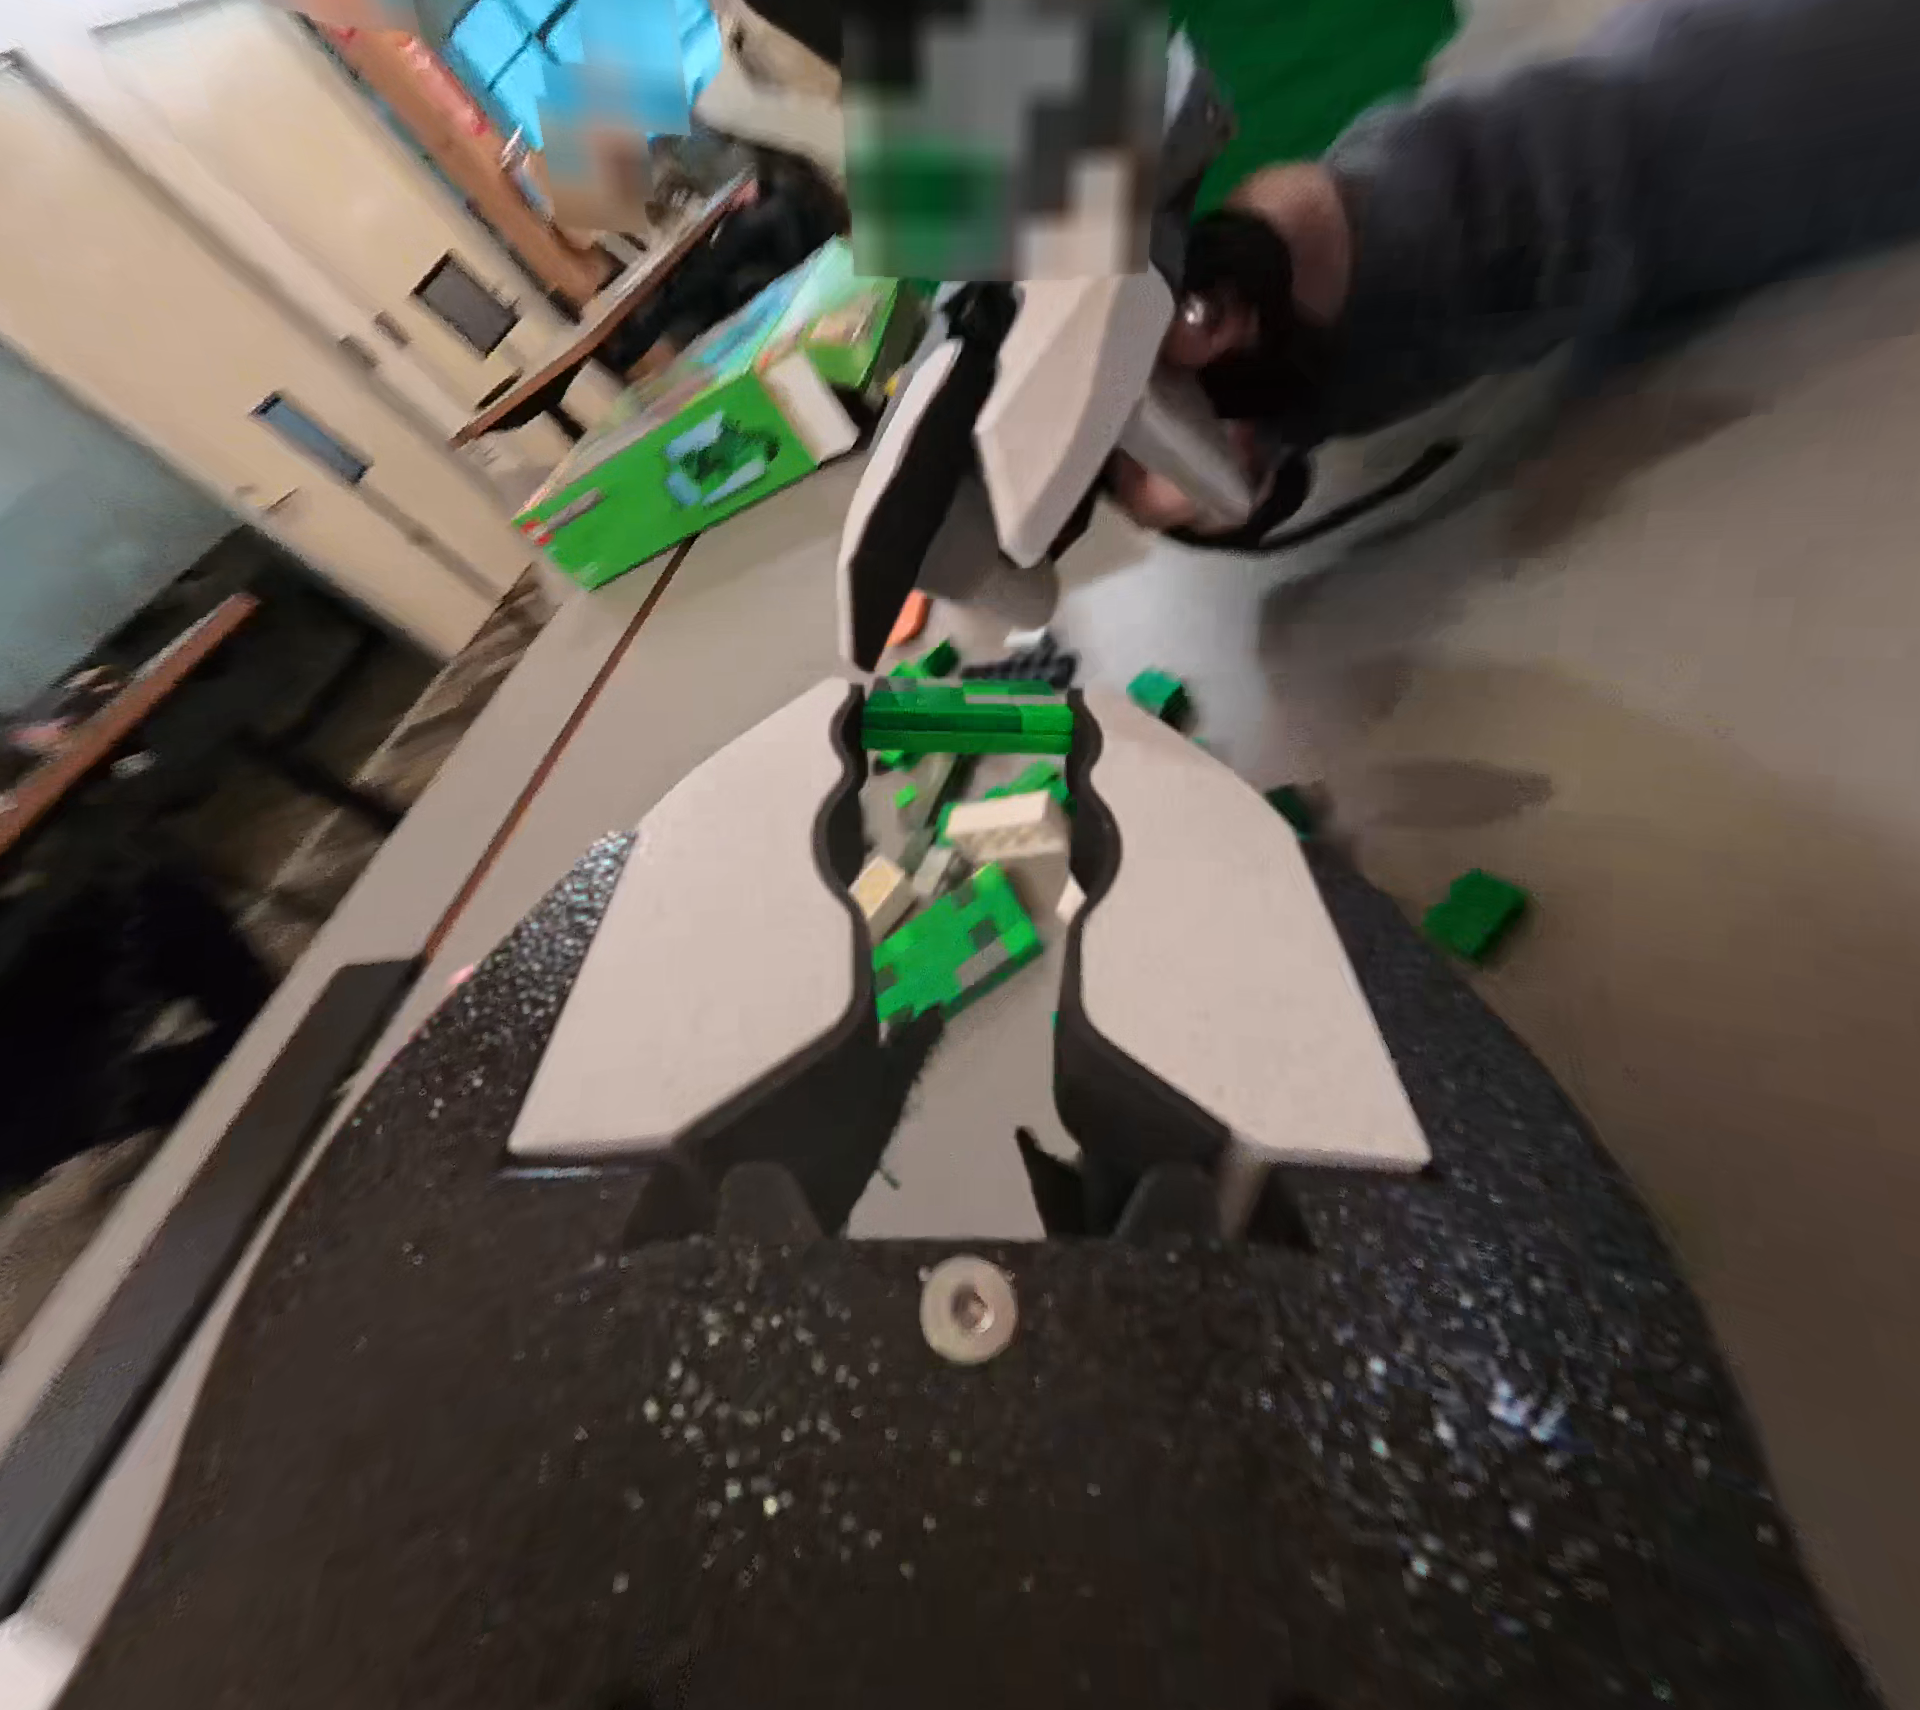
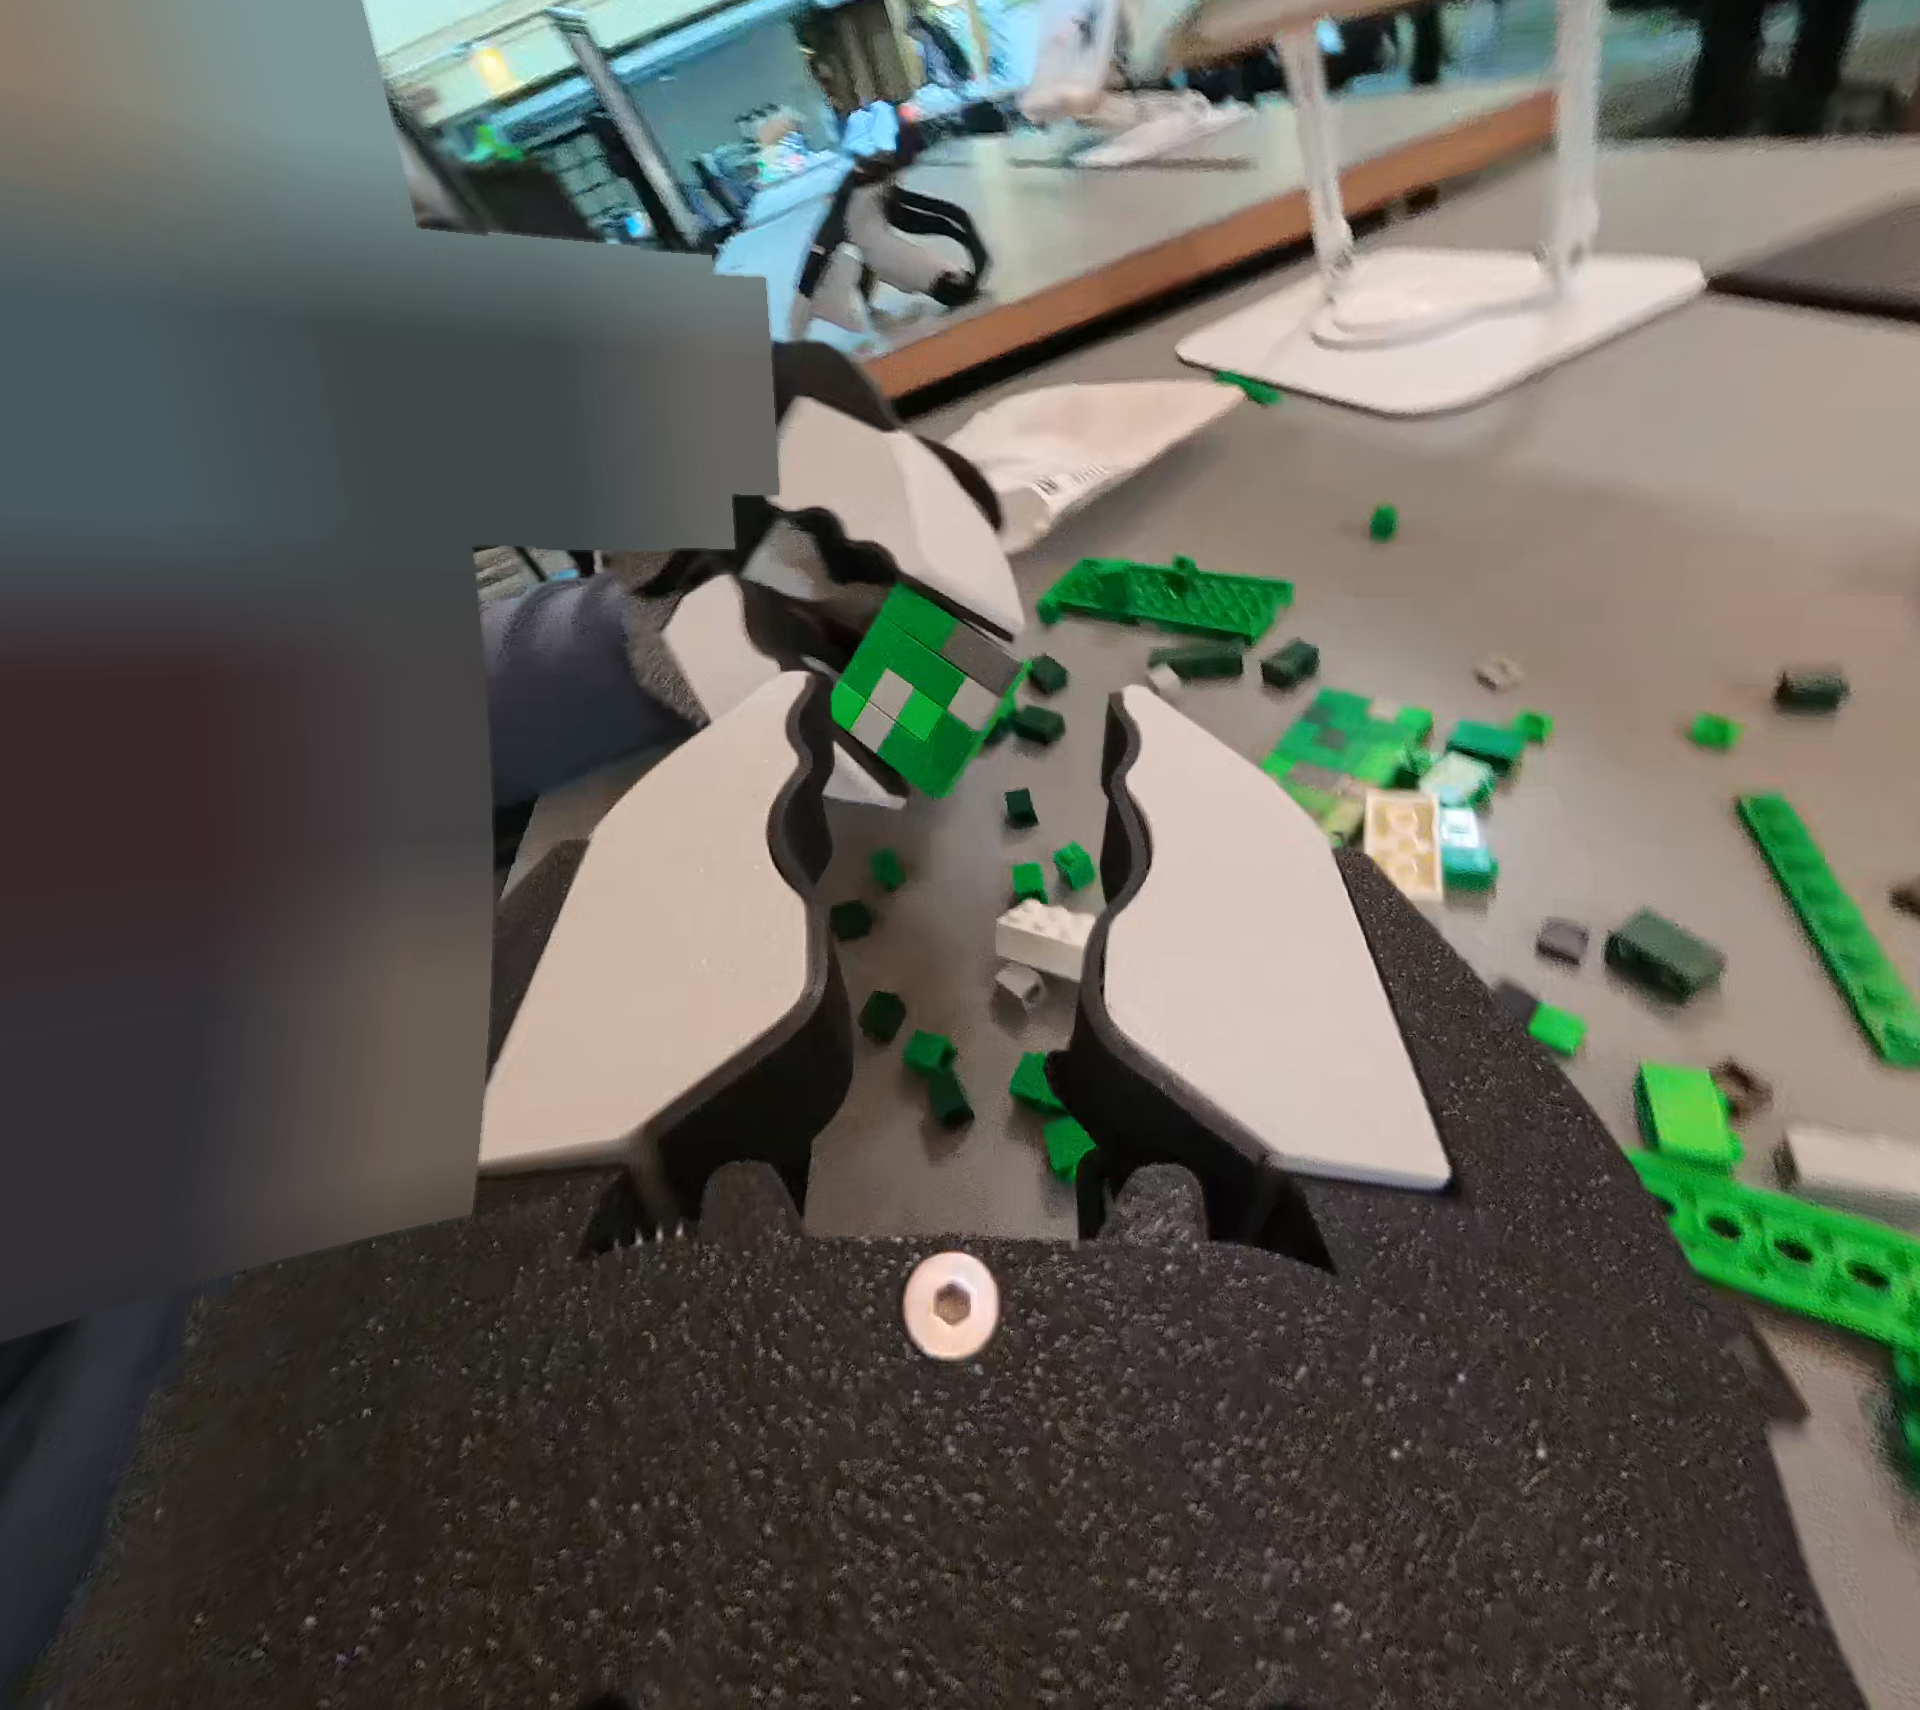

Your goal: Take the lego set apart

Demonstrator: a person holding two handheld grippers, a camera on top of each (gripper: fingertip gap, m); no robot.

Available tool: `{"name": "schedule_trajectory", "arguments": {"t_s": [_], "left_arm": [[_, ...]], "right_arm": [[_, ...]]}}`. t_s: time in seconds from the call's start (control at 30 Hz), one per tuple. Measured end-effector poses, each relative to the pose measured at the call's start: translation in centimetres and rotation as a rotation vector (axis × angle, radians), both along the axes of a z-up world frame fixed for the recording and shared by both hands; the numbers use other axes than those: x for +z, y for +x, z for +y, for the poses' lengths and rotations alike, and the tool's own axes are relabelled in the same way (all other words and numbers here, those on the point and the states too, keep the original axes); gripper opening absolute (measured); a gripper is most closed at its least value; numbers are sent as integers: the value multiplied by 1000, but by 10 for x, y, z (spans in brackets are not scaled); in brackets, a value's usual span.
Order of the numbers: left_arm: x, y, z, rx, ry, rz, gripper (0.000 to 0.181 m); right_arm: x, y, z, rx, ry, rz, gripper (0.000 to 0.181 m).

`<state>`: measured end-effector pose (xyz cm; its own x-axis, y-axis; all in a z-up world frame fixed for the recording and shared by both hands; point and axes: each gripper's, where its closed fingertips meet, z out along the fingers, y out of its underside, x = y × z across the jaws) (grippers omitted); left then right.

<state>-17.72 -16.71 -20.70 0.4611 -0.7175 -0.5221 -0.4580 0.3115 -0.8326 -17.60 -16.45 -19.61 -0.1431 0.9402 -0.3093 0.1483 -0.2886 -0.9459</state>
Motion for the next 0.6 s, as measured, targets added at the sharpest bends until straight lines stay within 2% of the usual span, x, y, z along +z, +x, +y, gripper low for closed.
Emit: {"name": "schedule_trajectory", "arguments": {"t_s": [0.03, 0.13, 0.23, 0.3, 0.37, 0.4, 0.57, 0.6], "left_arm": [[-4, -2, 5, 60, 25, 56, 36], [-17, -3, 15, 169, 49, 204, 36], [-28, -3, 19, 218, 46, 303, 37], [-29, 0, 18, 222, 45, 308, 36], [-27, 1, 19, 235, 52, 301, 36], [-26, 1, 19, 242, 55, 299, 36], [-15, 6, 16, 214, 109, 215, 37], [-14, 5, 16, 211, 123, 209, 46]], "right_arm": [[-5, -1, 4, -19, -41, -36, 51], [-16, -7, 4, -35, -120, -103, 51], [-28, -13, 3, -57, -138, -168, 51], [-36, -14, 5, -85, -120, -215, 51], [-39, -15, 5, -89, -112, -236, 44], [-38, -15, 2, -72, -122, -227, 35], [-29, -14, -3, -10, -191, -168, 33], [-27, -13, -5, 13, -208, -158, 33]]}}
